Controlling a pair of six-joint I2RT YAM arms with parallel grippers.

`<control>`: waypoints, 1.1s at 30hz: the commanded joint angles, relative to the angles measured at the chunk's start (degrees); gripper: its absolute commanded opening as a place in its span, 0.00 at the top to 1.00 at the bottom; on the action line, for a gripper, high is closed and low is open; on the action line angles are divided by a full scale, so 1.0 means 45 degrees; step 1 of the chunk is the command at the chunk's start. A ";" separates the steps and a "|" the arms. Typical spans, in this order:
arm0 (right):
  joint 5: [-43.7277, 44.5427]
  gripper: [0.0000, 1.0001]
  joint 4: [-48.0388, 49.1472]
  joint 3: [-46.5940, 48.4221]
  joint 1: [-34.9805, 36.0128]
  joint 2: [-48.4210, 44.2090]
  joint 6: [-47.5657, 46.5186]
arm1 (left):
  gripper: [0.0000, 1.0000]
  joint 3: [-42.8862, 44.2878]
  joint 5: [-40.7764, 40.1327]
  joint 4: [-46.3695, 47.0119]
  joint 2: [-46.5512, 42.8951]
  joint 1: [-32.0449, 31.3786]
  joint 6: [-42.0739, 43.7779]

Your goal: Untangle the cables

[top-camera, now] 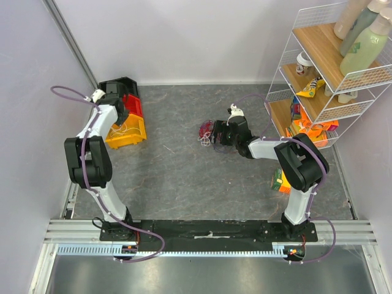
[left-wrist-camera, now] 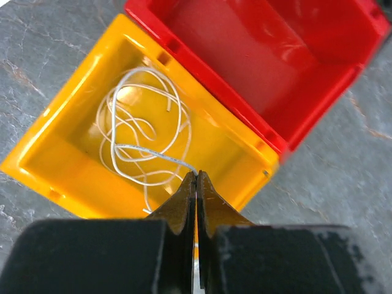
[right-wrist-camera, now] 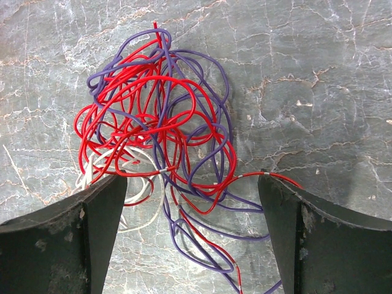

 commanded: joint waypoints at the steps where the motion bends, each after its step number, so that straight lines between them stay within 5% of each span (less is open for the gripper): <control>1: -0.0119 0.04 0.0490 0.0339 -0.0027 0.0109 0.0078 | 0.98 0.0110 0.1559 0.0306 0.0705 0.0691 -0.0126; 5: -0.0119 0.05 0.0490 0.0378 -0.0027 0.0167 0.0058 | 0.96 -0.0044 0.2264 0.0073 0.0454 0.0868 -0.0144; 9: -0.0119 0.05 0.0451 0.0437 -0.0047 0.0206 0.0039 | 0.60 -0.0786 0.2245 0.0189 -0.0794 0.0868 -0.0613; 11: -0.0119 0.05 0.0451 0.0417 -0.0027 0.0206 0.0039 | 0.51 -0.0846 0.2439 0.0132 -0.1284 0.0848 -0.0497; 16: -0.0119 0.05 0.0451 0.0417 -0.0008 0.0264 0.0000 | 0.50 -0.1236 0.3201 0.0228 -0.2671 0.0401 -0.0010; 19: -0.0800 0.12 0.0490 0.0534 0.0012 0.0363 -0.0078 | 0.53 -0.1645 0.3454 0.0715 -0.3258 -0.1331 0.1197; 24: -0.1680 0.41 0.0997 0.0496 0.0265 0.0343 -0.0449 | 0.54 -0.4685 0.7140 0.5237 -0.4136 -0.4245 0.3662; 26: -0.1895 0.56 0.1231 0.0379 0.0441 0.0343 -0.0469 | 0.43 -0.6094 0.8585 0.7445 -0.4294 -0.4969 0.3664; 30: -0.2033 0.92 0.1505 0.0067 0.0500 0.0187 -0.0430 | 0.38 -0.7544 0.9529 0.9856 -0.3633 -0.5713 0.3058; 33: -0.2130 1.00 0.1720 -0.0070 0.0519 0.0109 -0.0391 | 0.41 -0.7390 0.9316 0.9975 -0.2930 -0.6162 0.3291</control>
